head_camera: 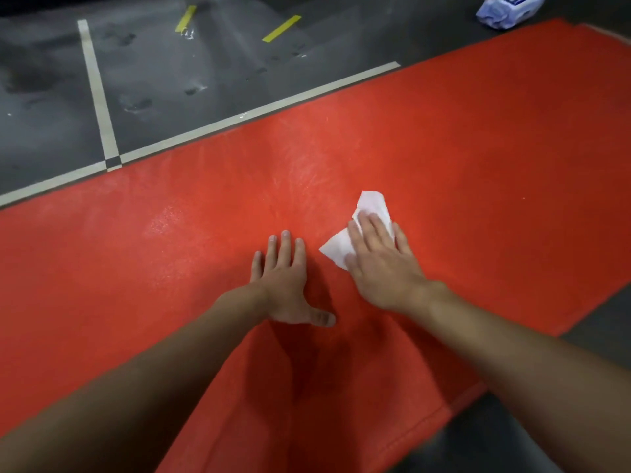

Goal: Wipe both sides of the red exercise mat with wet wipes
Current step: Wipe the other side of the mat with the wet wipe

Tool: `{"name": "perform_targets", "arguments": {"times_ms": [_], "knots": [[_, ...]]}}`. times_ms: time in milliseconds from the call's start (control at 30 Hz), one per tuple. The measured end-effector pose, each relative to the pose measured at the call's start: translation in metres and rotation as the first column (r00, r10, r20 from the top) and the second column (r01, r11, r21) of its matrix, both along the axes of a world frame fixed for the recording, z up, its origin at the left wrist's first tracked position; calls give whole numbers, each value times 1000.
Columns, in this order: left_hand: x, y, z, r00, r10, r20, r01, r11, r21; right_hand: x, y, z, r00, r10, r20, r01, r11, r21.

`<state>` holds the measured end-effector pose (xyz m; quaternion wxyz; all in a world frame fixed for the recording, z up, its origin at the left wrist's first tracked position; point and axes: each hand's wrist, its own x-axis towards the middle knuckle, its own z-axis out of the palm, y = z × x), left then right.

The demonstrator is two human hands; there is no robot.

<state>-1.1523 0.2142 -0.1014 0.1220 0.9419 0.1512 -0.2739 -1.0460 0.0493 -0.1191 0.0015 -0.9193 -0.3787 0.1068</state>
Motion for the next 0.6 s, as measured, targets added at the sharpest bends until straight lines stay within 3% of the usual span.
{"name": "perform_targets", "arguments": {"times_ms": [133,167,267,300,400,467,600], "knots": [[-11,-7,-4,998,2,66,-3,1000,21,-36,-23,-4,946,325,23,-324,946,-15],[-13,-9,-4,997,11,82,-13,1000,20,-22,-30,-2,946,323,28,-323,946,-19],[-22,-17,-8,992,2,124,-4,1000,16,-2,-36,6,999,41,-7,-41,997,-64],[-25,-19,-9,992,6,126,-7,1000,6,-11,-32,2,1000,14,7,-14,999,-49],[-27,-22,-7,996,13,92,-12,1000,-16,-48,-40,-5,971,240,-1,-239,970,-43],[-33,-24,-8,996,-2,85,2,1000,-9,-29,-57,0,958,285,-7,-285,956,-64],[-51,-32,-13,991,-36,127,36,999,-1,-24,-62,1,1000,-25,0,25,998,-66]]}}
